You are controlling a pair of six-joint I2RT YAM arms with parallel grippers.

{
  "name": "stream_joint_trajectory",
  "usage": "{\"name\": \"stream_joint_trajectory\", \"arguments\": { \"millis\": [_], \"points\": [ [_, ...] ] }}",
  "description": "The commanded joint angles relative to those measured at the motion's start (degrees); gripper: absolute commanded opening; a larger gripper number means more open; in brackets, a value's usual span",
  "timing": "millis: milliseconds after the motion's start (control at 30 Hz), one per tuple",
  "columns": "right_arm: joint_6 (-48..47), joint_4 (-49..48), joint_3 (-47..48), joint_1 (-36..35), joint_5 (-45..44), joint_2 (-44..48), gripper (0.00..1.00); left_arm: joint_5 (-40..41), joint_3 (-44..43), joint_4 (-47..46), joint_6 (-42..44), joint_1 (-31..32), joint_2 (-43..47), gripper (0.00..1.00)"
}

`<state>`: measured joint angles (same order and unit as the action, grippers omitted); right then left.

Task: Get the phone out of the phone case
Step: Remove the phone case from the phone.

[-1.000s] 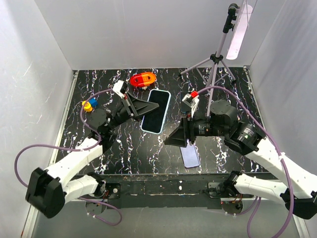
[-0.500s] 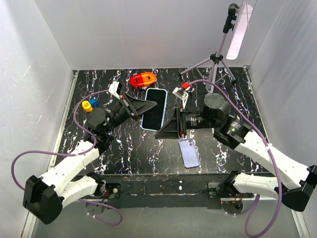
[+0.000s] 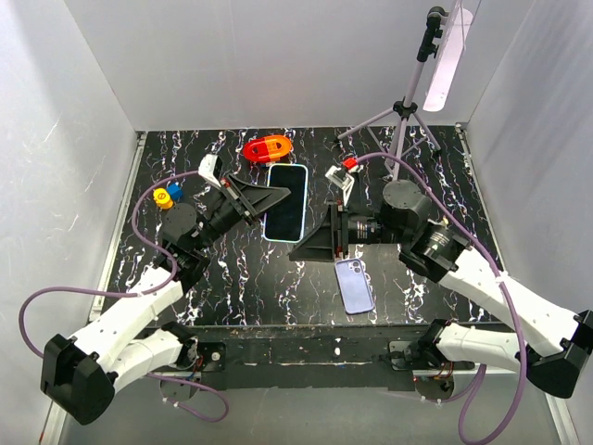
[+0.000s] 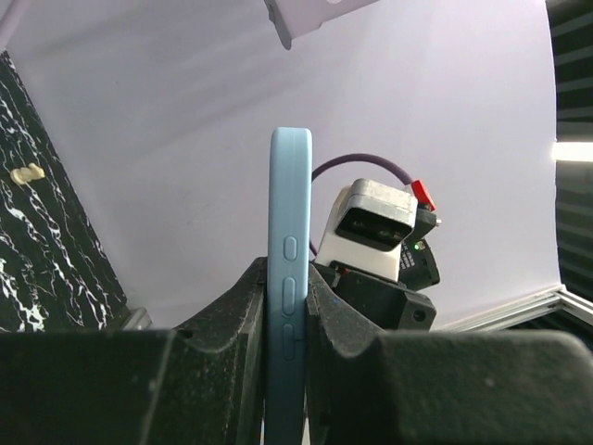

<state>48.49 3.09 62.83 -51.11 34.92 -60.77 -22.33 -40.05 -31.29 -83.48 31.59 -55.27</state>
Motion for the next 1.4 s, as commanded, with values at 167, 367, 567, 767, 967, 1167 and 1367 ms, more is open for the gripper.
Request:
{"name": "stream_joint_trajectory", "arguments": {
  "millis": [167,367,567,767,967,1167,1367],
  "points": [
    [2.31,-0.98,-1.39,0.22,1.82,-0.14,0.52,4.49,-0.20,-3.52,-0.28,0.05,5.16,0.00],
    [4.33,-5.81,-0.08,0.31,3.22,-3.38,0.50,3.96,-0.82,-0.70,1.30,0.05,6.31,0.00],
    [5.48,-10.21,0.28,0.31,5.51,-5.32,0.43,3.08,-1.08,-1.06,0.43,0.05,5.61,0.00],
    [2.67,-11.09,-0.16,0.40,7.88,-6.64,0.02,2.29,-1.52,0.51,-1.50,0.05,5.78,0.00],
    [-20.24,-1.55,0.62,-1.44,4.65,-3.21,0.01,-5.43,-2.05,1.42,-18.44,0.05,1.14,0.00],
    [-35.64,15.27,15.12,-1.36,-0.72,-10.76,0.01,-11.86,-3.10,-4.40,-26.47,0.48,-2.83,0.00],
    [-35.05,16.43,20.14,-0.57,-6.07,-15.42,0.01,-10.38,-3.37,-5.26,-25.06,0.49,-1.25,0.00]
  ]
}}
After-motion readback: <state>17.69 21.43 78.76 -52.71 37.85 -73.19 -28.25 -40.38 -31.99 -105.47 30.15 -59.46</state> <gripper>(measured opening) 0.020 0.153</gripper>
